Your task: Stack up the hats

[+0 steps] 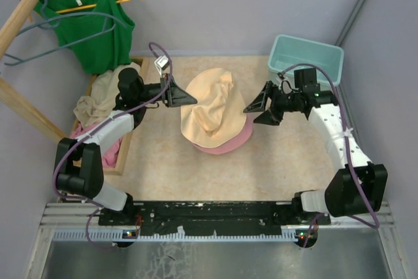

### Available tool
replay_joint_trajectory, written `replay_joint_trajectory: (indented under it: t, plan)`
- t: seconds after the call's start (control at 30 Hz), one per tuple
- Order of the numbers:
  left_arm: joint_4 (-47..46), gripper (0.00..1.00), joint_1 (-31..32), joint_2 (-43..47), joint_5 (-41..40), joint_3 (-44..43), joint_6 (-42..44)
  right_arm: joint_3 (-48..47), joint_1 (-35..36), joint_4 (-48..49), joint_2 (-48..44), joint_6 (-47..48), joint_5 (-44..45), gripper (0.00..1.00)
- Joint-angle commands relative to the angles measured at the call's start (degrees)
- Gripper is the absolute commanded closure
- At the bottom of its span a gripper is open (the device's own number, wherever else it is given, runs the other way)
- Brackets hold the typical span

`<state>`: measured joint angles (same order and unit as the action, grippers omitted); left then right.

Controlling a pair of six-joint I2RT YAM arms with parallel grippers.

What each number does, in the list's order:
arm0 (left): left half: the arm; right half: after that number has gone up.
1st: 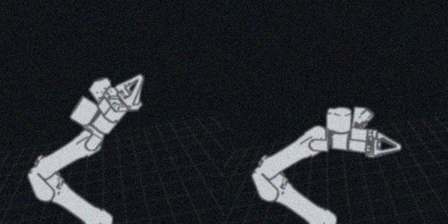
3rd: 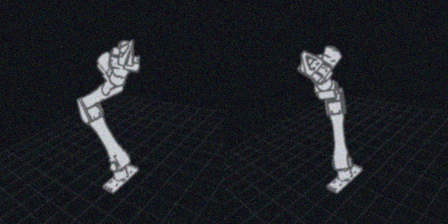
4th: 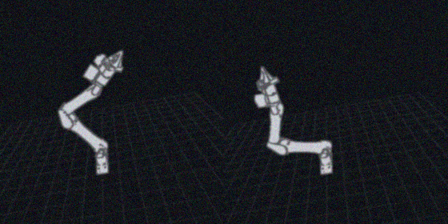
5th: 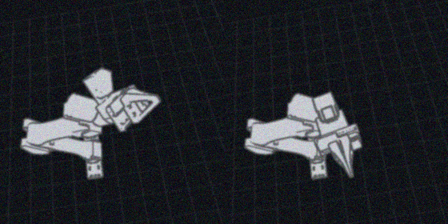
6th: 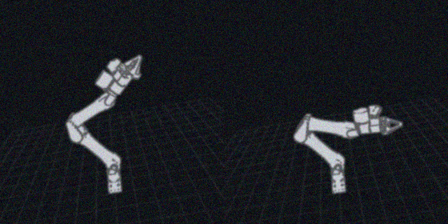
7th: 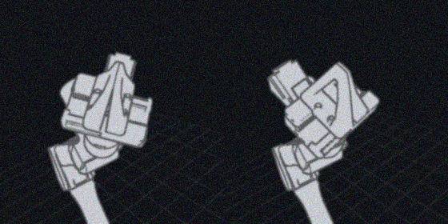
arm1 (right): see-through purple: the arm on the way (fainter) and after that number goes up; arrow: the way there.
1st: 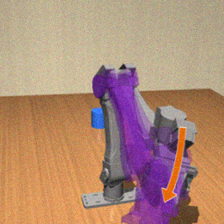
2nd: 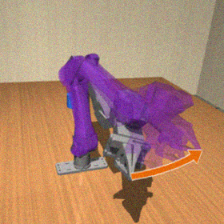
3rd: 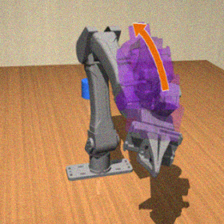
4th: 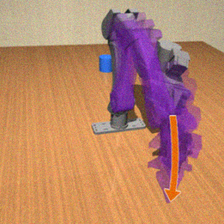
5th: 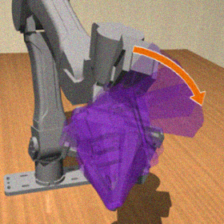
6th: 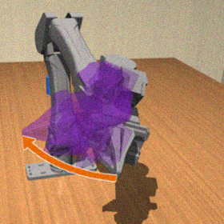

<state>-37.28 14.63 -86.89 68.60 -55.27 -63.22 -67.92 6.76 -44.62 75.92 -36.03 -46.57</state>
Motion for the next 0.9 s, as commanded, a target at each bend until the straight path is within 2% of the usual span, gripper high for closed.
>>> replay_joint_trajectory:
  t: [0.0,0.27,0.33,0.37,0.43,0.47,0.5,0.87]
  plan:
    - [-0.5,0.92,-0.4,0.0,0.1,0.2,0.6,1.1,1.1,9.2,-3.0,-3.2,-1.8,0.35]
    - [0.2,0.92,-0.4,0.1,0.0,0.5,1.1,2.4,4.8,15.2,-1.7,-8.1,-3.1,0.39]
    - [0.2,0.92,-0.4,0.1,0.0,0.5,1.0,3.8,5.9,17.5,-1.7,-9.7,-3.1,0.45]
    - [0.2,0.92,-0.4,0.0,0.0,0.5,1.1,4.4,6.2,18.7,-1.7,-10.4,-3.3,0.54]
    - [0.2,0.92,-0.6,0.1,0.1,0.5,1.0,4.5,6.3,19.1,-2.1,-10.9,-3.3,0.84]
    - [0.1,0.92,-0.7,0.3,0.1,0.6,0.9,4.0,6.2,18.8,-2.5,-10.9,-2.9,0.95]
    - [-0.2,0.92,-0.9,0.4,0.0,0.5,0.7,3.0,5.9,18.4,-2.8,-10.7,-2.8,1.0]
    - [-3.2,0.94,-6.0,3.3,0.9,-1.3,-3.6,-2.4,-1.0,19.8,-5.8,-14.5,-7.1,1.0]
